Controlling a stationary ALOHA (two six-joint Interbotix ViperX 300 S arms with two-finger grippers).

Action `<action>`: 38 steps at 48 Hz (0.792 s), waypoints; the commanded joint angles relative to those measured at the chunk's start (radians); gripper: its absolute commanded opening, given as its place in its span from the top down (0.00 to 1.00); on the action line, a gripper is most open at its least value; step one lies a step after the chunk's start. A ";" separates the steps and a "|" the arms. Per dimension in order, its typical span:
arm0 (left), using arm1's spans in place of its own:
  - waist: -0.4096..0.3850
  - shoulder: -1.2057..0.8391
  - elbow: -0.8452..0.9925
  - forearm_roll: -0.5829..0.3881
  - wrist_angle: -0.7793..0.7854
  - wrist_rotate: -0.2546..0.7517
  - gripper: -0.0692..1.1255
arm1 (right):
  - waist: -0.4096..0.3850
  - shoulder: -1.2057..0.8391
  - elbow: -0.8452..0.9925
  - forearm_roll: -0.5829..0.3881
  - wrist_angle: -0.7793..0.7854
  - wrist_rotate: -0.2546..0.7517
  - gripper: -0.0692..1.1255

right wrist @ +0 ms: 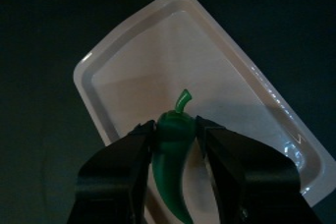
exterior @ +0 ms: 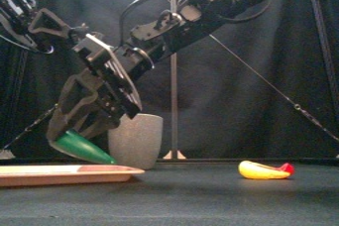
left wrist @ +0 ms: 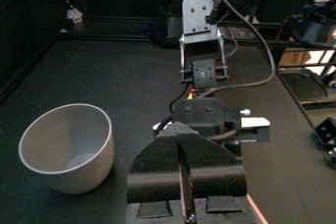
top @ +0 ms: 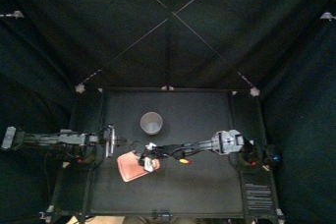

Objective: Pick the green pepper then place it on the pink plate
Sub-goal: Drop green pepper on the pink plate and return to neutral

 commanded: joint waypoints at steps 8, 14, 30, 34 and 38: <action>0.002 0.002 -0.009 0.000 -0.009 0.000 0.87 | 0.002 -0.025 -0.046 -0.064 0.009 0.000 0.24; 0.002 0.002 -0.008 0.000 -0.009 -0.002 0.87 | 0.002 -0.025 -0.049 -0.067 0.012 0.002 0.19; 0.002 0.002 -0.006 0.000 -0.009 0.000 0.87 | 0.021 -0.115 0.002 -0.117 0.031 -0.002 0.19; 0.008 0.002 -0.008 -0.002 -0.009 0.000 0.87 | 0.031 -0.143 0.029 -0.126 0.031 0.000 0.19; 0.017 0.002 -0.008 0.000 -0.011 0.000 0.87 | 0.040 -0.173 0.064 -0.126 0.032 0.000 0.19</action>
